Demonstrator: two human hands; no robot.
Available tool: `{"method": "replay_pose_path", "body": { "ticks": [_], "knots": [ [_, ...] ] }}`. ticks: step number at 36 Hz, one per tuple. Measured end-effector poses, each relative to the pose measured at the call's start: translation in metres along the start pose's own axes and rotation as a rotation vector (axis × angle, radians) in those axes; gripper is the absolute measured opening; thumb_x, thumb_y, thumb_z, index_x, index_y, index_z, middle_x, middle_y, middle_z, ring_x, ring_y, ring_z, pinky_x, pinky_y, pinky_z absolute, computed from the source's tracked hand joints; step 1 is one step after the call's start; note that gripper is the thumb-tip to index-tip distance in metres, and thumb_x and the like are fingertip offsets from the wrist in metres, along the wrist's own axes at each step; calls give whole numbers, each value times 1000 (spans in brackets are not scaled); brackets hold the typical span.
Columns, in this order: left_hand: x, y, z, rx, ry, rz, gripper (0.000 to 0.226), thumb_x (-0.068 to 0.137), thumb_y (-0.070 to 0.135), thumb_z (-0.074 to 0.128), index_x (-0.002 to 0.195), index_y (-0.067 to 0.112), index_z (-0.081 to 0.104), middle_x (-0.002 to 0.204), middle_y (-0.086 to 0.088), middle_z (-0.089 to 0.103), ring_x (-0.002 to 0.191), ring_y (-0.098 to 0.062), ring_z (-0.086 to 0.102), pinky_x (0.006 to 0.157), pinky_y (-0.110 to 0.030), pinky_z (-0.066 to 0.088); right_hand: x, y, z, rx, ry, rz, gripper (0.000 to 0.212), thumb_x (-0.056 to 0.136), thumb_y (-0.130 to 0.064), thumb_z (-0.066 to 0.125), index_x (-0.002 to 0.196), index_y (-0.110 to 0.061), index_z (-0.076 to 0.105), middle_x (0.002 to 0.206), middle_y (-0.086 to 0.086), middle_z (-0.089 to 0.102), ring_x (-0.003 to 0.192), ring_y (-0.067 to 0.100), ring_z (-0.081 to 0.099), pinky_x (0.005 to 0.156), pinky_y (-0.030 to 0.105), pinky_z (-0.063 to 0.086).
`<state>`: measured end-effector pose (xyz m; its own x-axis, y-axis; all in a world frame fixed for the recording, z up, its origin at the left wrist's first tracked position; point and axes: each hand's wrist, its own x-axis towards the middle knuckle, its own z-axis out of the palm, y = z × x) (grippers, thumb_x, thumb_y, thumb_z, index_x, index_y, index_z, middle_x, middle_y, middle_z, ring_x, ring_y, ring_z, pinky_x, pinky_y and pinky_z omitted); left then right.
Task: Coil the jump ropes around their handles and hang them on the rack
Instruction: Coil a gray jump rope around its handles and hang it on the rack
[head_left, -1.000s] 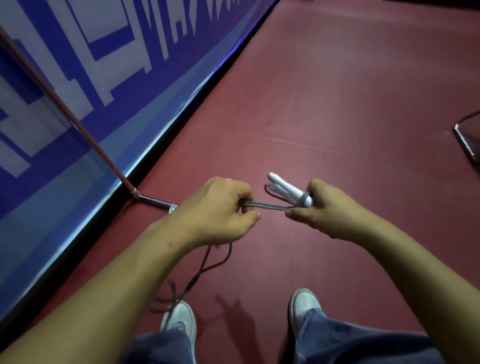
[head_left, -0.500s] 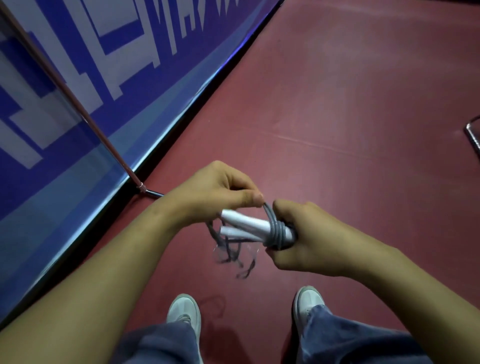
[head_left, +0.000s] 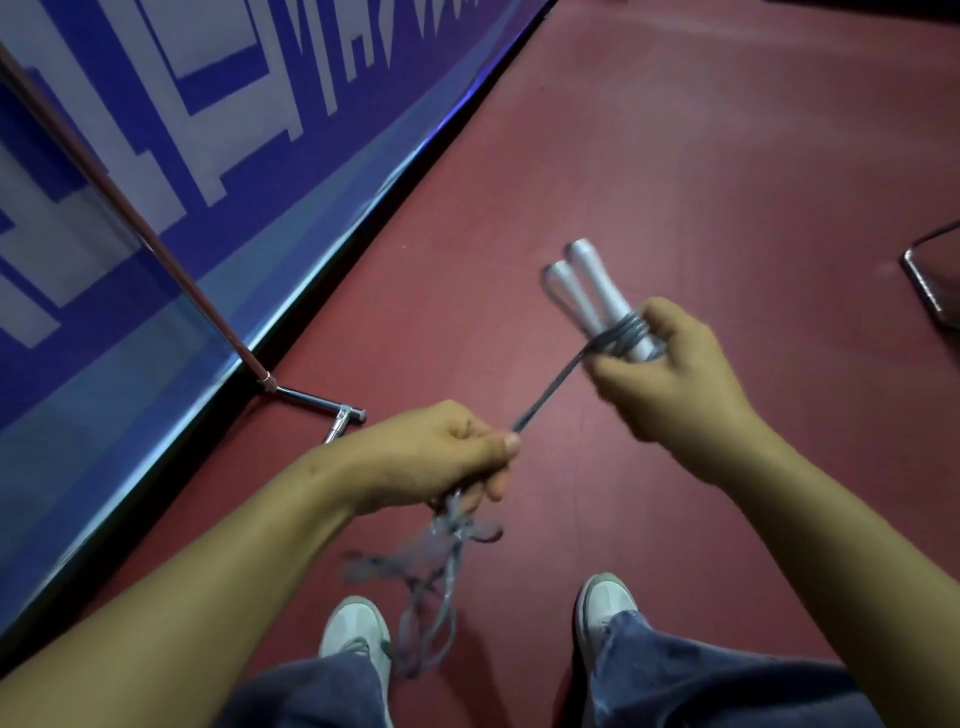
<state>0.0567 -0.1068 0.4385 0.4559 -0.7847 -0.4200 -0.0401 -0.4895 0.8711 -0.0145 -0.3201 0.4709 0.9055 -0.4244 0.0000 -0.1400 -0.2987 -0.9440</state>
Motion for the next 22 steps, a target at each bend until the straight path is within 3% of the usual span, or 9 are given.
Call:
{"method": "replay_pose_path", "body": {
  "ticks": [4,8,11,14,18,22],
  "knots": [
    [-2,-2,-2,236,68,-39,58,104,49,48,56,17,55,48,6,48,45,-14,41,54,-27,36,17,15,-22,-316,183,-9,32,79,-7,71,77,-16,39,64,7,50,52,21,36,40,25,32],
    [-3,-7,4,322,36,-89,48,99,35,54,59,8,60,51,-6,54,45,-18,45,50,-25,40,22,23,-34,-540,215,9,28,81,-12,71,79,-13,43,69,0,49,55,18,37,47,31,33],
    [1,-12,0,384,152,-39,44,98,31,59,61,8,64,52,0,64,47,-15,57,54,-26,49,19,25,-32,-541,126,1,29,80,-12,71,77,-15,42,68,1,48,55,20,36,45,30,32],
    [11,-21,-7,473,287,6,35,94,37,65,67,15,71,60,5,71,60,-14,69,69,-34,59,15,19,-23,-519,94,-52,31,79,-11,72,75,-16,42,66,0,44,54,18,34,44,28,30],
    [21,-32,-5,577,318,-52,40,91,54,65,75,19,74,65,2,70,72,-23,67,75,-39,56,12,12,-15,-440,71,-90,29,79,-8,72,76,-14,44,66,0,44,52,16,32,38,17,28],
    [27,-37,-5,731,244,-183,57,93,68,51,69,22,73,63,3,67,73,-14,60,95,-41,44,15,12,-18,-435,107,-94,23,80,-7,71,84,-3,49,68,2,46,54,18,33,38,17,29]
  ]
}}
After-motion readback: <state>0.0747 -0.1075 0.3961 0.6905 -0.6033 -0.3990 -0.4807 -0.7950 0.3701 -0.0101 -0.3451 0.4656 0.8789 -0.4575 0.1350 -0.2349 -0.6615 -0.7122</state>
